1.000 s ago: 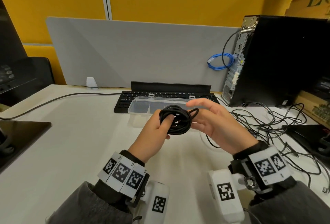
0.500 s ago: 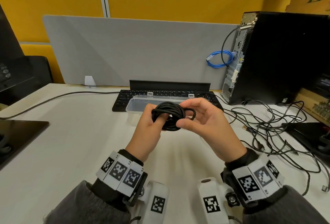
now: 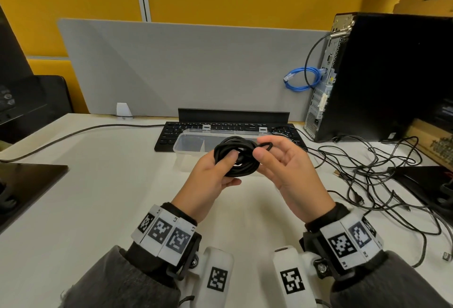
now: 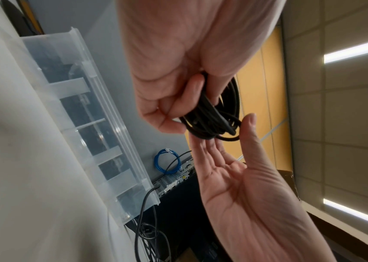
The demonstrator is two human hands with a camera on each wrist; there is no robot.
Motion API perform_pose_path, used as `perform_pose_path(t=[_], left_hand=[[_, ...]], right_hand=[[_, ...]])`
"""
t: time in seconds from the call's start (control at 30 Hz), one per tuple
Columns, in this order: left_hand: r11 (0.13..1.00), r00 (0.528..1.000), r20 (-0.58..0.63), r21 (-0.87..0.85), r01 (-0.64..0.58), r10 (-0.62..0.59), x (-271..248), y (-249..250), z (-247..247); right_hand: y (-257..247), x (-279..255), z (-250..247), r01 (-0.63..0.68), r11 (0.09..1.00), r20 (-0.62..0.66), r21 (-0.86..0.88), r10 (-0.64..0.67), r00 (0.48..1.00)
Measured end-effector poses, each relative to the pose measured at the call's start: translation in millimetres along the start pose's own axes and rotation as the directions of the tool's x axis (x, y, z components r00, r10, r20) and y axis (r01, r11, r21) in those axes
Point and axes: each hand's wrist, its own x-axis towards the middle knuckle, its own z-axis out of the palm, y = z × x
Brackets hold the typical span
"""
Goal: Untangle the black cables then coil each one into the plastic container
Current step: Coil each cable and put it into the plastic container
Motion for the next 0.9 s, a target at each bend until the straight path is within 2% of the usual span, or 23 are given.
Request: perform_pose_path(t=[0.07,0.13,0.37,0.6,0.7,0.8,0.9], left_hand=[[1.000,1.000,0.028,-0.032,0.000,0.001,-0.8,0.2,-0.3],[0.998,0.999,0.049,-0.063,0.005,-0.001,-1.4,0.2,0.2],[0.996,0.998,0.069,-0.093,-0.010,0.017,-2.0,2.1,-2.7],[0.994,0.993,0.115,-0.100,0.038,-0.026,-1.2,-0.3,-2.5],[0.988,0.983,0.163,-0.120,0.102,-0.082,-1.2,-2.5,-3.7],[0.995,0.982,0.176,-0.044,0.084,-0.075,-0.9,-2.5,-5.0],[0.995,0.990,0.137,0.095,-0.034,0.021,-0.9,-0.6,-8.7]], right_hand=[[-1.2,-0.1,0.0,-0.017,0.997,0.017,0.081,0.016,1.000],[-2.3,-0.6,-0.2,-0.017,0.996,0.030,0.091,0.014,0.999],[2.1,-1.5,0.0,0.039,0.991,0.046,-0.124,-0.034,0.998],[4.4,-1.3,-5.1,-0.050,0.966,0.158,-0.254,0.093,0.983],[1.2,-3.7,-5.0,-0.121,0.974,0.224,-0.189,0.163,0.961],[-1.2,-4.3,-5.9,-0.169,0.972,0.239,-0.166,0.206,0.949],[-3.5,-3.9,-10.1,-0.159,0.968,0.258,-0.195,0.207,0.944]])
